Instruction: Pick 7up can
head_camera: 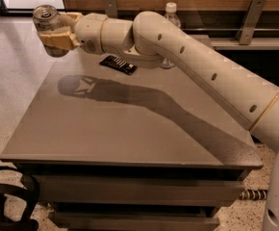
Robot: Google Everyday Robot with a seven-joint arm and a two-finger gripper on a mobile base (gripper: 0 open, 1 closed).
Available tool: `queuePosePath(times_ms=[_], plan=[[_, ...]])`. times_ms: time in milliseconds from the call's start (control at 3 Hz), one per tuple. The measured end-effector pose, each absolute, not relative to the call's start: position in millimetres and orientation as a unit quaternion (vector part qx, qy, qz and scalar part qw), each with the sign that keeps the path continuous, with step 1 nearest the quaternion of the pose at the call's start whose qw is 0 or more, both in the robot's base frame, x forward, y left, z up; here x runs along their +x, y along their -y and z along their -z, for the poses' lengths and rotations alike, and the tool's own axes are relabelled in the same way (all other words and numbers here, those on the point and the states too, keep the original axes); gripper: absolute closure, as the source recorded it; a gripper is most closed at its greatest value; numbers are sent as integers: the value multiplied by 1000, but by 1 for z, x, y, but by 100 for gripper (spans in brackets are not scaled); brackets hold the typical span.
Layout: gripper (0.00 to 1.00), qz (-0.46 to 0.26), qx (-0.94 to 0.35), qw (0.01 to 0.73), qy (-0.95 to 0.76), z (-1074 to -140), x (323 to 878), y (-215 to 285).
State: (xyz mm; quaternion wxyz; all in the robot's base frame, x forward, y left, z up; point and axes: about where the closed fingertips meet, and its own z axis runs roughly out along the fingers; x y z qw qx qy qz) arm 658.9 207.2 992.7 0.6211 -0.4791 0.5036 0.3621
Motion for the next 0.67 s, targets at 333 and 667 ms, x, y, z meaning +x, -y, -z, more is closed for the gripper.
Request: queuePosePath(times_ms=[333,667], plan=[[100,-363,-493,628,-481,-1009,652,-207],[100,-363,-493,628,-481,-1009,652,-207]])
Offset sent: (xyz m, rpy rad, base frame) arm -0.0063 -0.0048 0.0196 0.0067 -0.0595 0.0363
